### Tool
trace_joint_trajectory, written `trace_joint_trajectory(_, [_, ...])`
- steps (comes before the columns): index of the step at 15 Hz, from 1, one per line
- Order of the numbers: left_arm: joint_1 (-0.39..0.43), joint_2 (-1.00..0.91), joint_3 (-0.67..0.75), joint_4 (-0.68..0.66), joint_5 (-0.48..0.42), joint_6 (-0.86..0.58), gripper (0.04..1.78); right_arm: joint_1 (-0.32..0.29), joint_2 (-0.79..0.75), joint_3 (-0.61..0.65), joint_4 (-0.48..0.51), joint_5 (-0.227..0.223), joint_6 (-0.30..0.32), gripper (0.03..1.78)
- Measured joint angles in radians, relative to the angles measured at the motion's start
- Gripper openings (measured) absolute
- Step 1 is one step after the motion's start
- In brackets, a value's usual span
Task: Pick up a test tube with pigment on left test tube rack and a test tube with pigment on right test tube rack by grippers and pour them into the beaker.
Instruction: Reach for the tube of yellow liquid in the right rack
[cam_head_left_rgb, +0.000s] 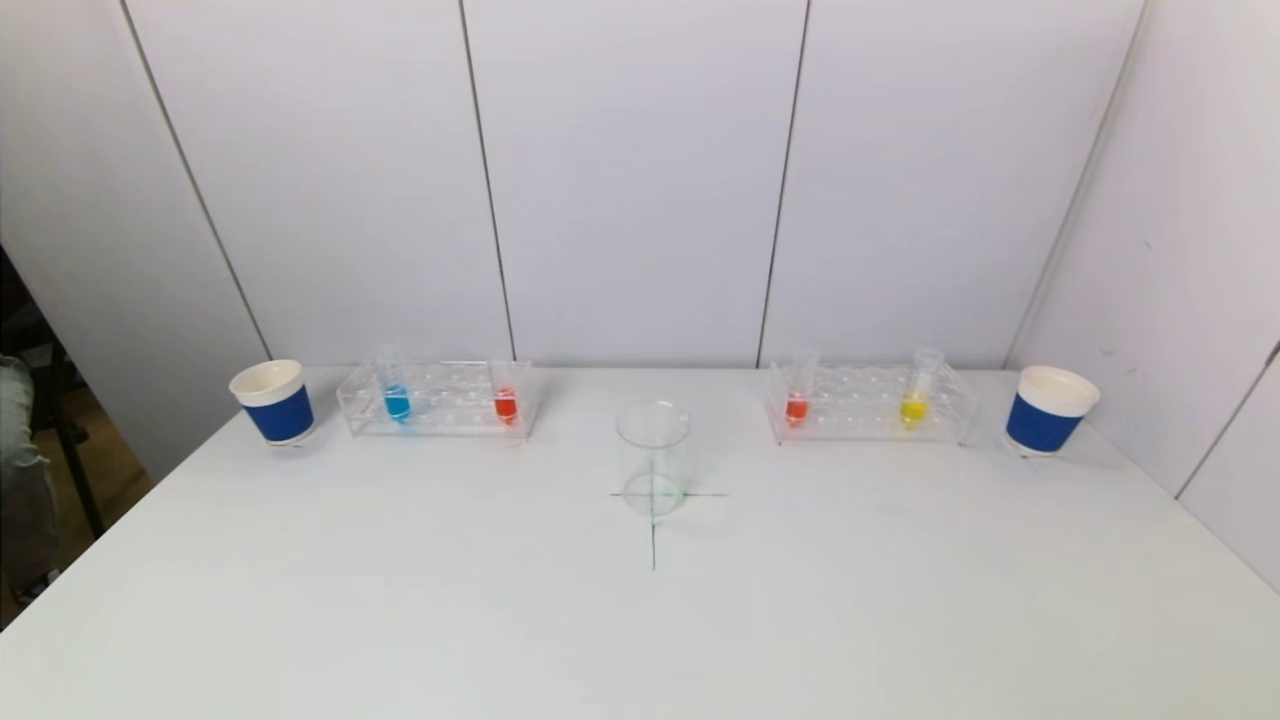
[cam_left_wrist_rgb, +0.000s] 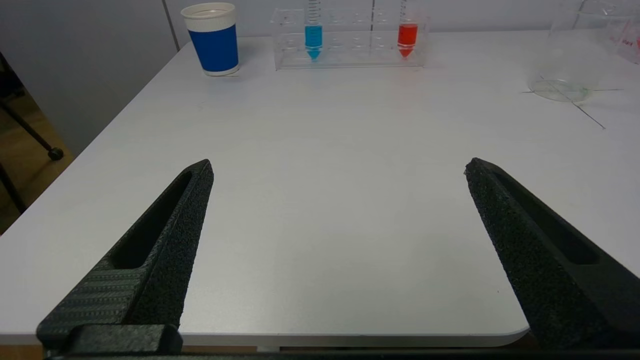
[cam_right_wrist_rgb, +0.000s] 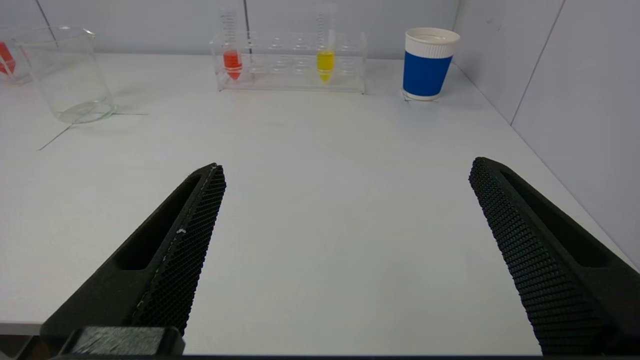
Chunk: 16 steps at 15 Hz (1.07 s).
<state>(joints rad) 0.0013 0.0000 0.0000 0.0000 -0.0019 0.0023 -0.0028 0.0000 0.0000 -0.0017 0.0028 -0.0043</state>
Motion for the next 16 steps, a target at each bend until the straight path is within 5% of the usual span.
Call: trace_joint_trajectory(16, [0.0,0.0,0.0,0.0,0.0,0.001,1.76,0.0,0.0,0.0,0.0,0.0,-0.001,1.77])
